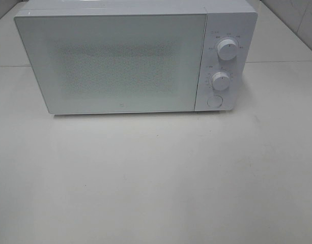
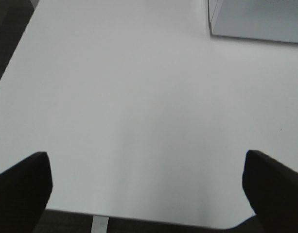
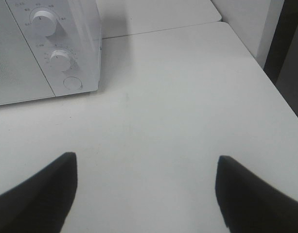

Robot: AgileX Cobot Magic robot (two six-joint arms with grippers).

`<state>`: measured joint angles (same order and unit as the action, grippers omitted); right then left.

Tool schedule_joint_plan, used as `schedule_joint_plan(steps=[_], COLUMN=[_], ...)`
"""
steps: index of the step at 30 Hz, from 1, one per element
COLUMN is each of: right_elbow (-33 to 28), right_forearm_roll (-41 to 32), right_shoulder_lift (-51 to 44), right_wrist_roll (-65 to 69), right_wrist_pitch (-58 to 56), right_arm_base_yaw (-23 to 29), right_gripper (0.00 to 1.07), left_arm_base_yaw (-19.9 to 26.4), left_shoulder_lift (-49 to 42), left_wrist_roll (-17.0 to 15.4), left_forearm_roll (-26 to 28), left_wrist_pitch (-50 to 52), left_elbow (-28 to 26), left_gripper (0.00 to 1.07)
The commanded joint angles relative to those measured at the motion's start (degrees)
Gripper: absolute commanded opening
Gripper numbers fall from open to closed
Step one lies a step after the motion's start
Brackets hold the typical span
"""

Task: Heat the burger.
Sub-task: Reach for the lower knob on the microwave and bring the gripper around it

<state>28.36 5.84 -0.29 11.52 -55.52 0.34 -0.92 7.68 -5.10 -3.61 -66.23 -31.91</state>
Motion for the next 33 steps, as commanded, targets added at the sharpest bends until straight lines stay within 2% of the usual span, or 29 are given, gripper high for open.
schedule_joint_plan(steps=[1,6,11,12,18,33], right_elbow=[-0.17,-0.17,-0.17,-0.17,-0.17,-0.17], right_forearm_roll=[-0.11,-0.11,-0.11,-0.11,-0.11,-0.11], right_shoulder_lift=[-1.43,-1.43,-1.38,-1.38,-1.38,-1.38], right_wrist_roll=[-0.74,-0.74,-0.74,-0.74,-0.74,-0.74], right_wrist_pitch=[0.29,0.29,0.29,0.29,0.29,0.29], right_arm_base_yaw=[-0.34,-0.34,-0.34,-0.34,-0.34,-0.34], right_gripper=[0.76,0.76,0.76,0.76,0.76,0.76], left_arm_base_yaw=[0.06,0.06,0.06,0.06,0.06,0.06], left_shoulder_lift=[-6.93,-9.0,-9.17,-9.17,-9.17,-9.0], left_wrist_roll=[0.29,0.11,1.32,1.55,3.55,3.5], left_forearm_roll=[0.46,2.64,3.21,3.9,5.21,5.1], left_wrist_pitch=[0.29,-0.11,3.32,4.93,4.98,4.98], left_elbow=[0.17,0.11,0.97,2.58,2.35,2.35], left_gripper=[1.0,1.0,1.0,1.0,1.0,1.0])
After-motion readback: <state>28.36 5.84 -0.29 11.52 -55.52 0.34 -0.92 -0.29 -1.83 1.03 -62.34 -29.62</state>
